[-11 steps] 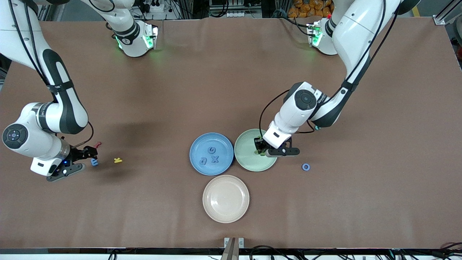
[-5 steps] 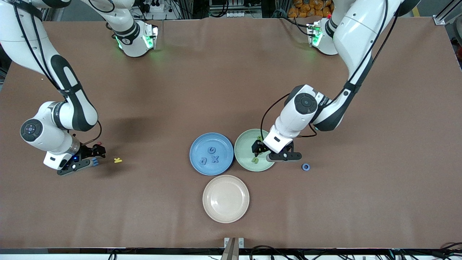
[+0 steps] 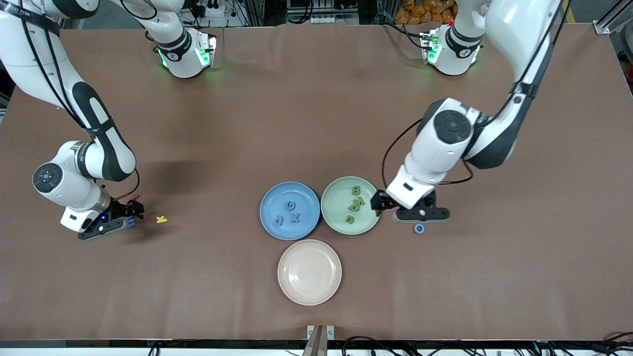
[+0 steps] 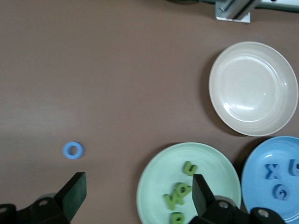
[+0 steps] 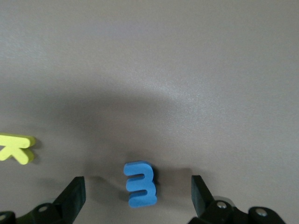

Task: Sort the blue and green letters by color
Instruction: 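Carry the blue m to the blue plate while the left gripper withdraws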

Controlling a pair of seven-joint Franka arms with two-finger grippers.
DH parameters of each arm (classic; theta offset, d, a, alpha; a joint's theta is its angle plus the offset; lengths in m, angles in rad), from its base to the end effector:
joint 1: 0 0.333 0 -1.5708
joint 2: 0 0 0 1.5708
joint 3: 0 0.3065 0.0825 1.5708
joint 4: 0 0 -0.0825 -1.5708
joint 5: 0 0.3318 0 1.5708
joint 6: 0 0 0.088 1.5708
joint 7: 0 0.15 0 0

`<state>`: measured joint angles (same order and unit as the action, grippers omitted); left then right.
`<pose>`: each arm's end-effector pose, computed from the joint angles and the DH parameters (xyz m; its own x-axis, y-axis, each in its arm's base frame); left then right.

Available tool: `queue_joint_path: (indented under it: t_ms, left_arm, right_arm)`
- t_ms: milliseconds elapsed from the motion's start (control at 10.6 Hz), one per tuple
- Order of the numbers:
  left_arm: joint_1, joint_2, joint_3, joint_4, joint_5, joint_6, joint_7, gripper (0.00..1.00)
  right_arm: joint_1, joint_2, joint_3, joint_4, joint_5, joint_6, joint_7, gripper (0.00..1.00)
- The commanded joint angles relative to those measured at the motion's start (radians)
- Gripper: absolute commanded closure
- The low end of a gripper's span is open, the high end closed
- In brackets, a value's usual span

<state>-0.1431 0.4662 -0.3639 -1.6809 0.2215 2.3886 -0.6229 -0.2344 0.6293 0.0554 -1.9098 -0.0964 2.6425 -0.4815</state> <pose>0.5899 -0.2877 0.3502 0.9701 0.0482 0.2379 0.0161 -0.9907 0.1353 0.5965 -0.1084 0.1660 0.9273 0.3652 0.0822 0.3604 -0.9303 0.0679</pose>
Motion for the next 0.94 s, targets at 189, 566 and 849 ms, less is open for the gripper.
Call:
queue_joint_path:
  t_ms: [189,566,849]
  left_arm:
    - [0.147,-0.196,-0.059,-0.02,0.009,-0.213,0.084,0.0]
    - [0.207,-0.317,-0.053,0.001,-0.042,-0.371,0.084,0.0]
    - [0.223,-0.328,-0.049,0.064,-0.045,-0.494,0.084,0.0]
  right_arm:
    - [-0.008,0.003,0.006,-0.026,0.033,0.031,-0.009,0.68]
    - [-0.005,0.0,0.006,-0.026,0.078,0.03,-0.009,0.73]
    - [0.012,-0.063,0.006,-0.015,0.08,-0.045,0.046,0.78]
